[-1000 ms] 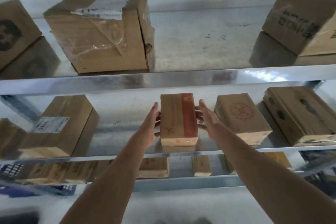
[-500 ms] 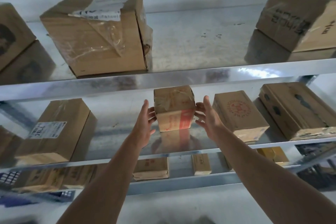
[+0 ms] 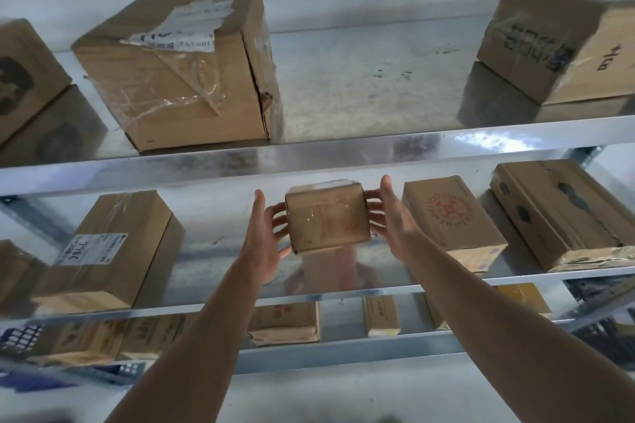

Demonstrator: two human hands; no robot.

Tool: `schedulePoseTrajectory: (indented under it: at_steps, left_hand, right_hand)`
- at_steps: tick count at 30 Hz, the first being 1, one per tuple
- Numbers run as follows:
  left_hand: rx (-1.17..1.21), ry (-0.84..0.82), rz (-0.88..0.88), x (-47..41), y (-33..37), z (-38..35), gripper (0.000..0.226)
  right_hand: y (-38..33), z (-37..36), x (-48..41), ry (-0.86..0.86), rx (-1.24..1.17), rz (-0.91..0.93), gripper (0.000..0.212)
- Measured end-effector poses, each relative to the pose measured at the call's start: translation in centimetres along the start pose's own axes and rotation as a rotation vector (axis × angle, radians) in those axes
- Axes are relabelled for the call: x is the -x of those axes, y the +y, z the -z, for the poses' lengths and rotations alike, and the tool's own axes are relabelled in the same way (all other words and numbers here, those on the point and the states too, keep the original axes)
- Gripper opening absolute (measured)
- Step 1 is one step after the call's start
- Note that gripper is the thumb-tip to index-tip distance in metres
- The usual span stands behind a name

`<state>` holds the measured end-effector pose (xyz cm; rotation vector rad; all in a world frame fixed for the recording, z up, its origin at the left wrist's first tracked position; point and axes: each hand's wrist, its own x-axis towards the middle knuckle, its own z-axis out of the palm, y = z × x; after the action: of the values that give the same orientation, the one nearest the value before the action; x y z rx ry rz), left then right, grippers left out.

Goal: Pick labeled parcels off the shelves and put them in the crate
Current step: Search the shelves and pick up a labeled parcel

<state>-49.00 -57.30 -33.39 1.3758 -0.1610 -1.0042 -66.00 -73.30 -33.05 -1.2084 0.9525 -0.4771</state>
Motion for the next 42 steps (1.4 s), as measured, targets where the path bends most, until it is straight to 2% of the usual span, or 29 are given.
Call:
schedulePoseTrajectory:
  at_steps: [7,11,22,29,33,35,37,40,42]
  left_hand:
    - [-0.024,0.018,-0.025,0.9,-0.5,-0.2,0.076]
    - [-0.033,0.042,0.004,0.8,-1.6,0.2,0.08]
    - [-0.082,0.072,0.125,0.4,-3.1,1.1,0.075]
    - [-0.121,0.04,0.132,-0.6,-4.8,1.9,0.078]
    - [-0.14,0.065,0.075,-0.1,-4.1,1.6,0.08]
    - [-0.177,0.086,-0.007,0.2,-3.3,1.0,0.081]
    - [-0.27,0.087,-0.112,0.6,-2.3,0.1,0.076]
    - [-0.345,0.081,-0.243,1.2,-0.3,-2.0,0.052]
    - [-0.385,0.103,-0.3,1.4,0.7,-3.7,0.057]
  right_hand:
    - [1.1,-0.6,-0.1,-0.011,0.012,-0.042,0.074]
    - [1.7,-1.0,0.0,-0.011,0.008,-0.066,0.062]
    - [4.1,-1.6,-0.2,-0.039,0.069,-0.127,0.074]
    - [5.4,-1.9,0.4,-0.056,0.063,-0.132,0.059]
    - [5.6,-1.8,0.4,-0.04,0.102,-0.093,0.069]
    - [5.1,-1.6,0.4,-0.012,0.145,-0.056,0.076]
    - [4.2,-1.0,0.3,0.014,0.154,-0.012,0.08]
    - [2.3,0.4,0.5,0.043,0.129,0.069,0.08]
    - [0.6,1.7,0.4,0.066,0.111,0.111,0.079]
